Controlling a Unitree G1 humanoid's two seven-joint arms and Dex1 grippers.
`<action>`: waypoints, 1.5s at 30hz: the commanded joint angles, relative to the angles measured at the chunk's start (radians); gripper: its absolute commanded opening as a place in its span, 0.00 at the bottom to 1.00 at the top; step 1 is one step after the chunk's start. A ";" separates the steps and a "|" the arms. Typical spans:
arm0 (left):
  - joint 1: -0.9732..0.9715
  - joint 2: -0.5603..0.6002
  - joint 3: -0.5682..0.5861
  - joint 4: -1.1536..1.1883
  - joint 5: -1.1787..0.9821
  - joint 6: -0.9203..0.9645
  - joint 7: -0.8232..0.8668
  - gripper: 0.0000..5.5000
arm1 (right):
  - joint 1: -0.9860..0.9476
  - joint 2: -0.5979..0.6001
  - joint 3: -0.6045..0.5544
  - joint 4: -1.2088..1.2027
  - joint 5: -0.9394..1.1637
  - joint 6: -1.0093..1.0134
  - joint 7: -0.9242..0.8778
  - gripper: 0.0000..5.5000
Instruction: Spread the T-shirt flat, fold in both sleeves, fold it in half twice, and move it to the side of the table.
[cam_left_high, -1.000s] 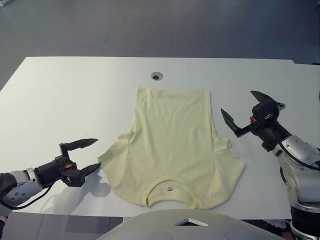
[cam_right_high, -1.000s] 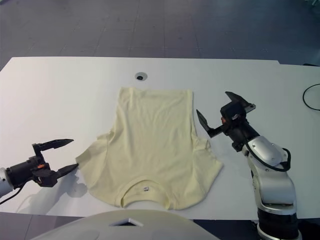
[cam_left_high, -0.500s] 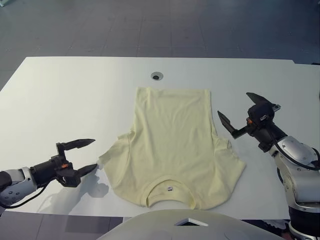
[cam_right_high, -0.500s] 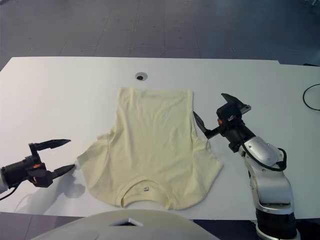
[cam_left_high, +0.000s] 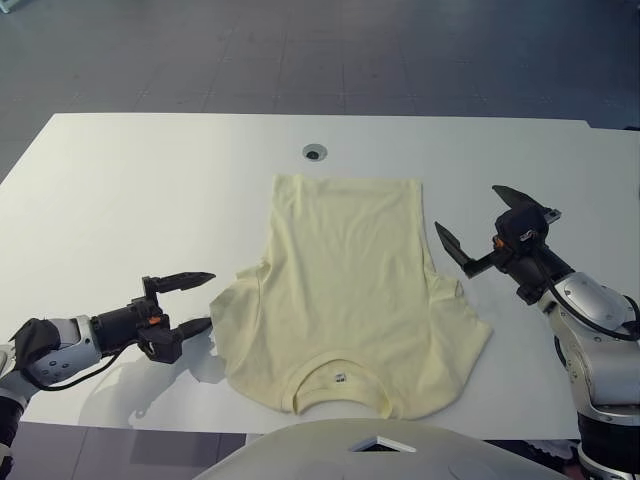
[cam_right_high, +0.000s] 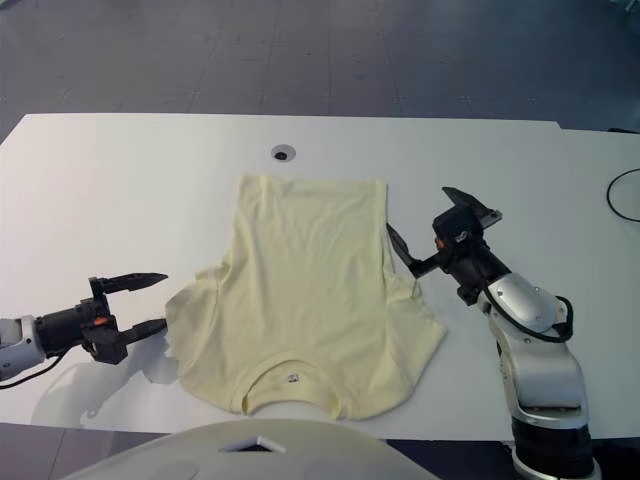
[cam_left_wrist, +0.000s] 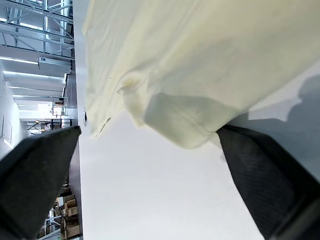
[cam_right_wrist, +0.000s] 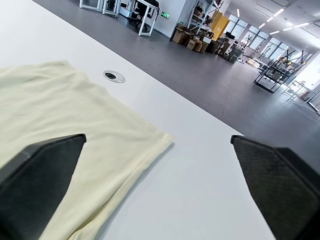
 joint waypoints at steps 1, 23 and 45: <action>0.022 0.015 -0.056 0.027 0.081 0.002 -0.016 0.77 | -0.005 -0.013 -0.004 0.002 -0.009 0.009 0.001 0.98; -0.002 0.049 -0.100 -0.032 0.236 0.017 0.085 0.05 | 0.002 -0.005 0.006 0.001 -0.019 0.008 0.001 0.98; 0.080 0.131 0.033 -0.408 0.359 0.159 0.143 0.01 | 0.007 -0.003 0.017 0.011 -0.021 0.006 0.007 0.98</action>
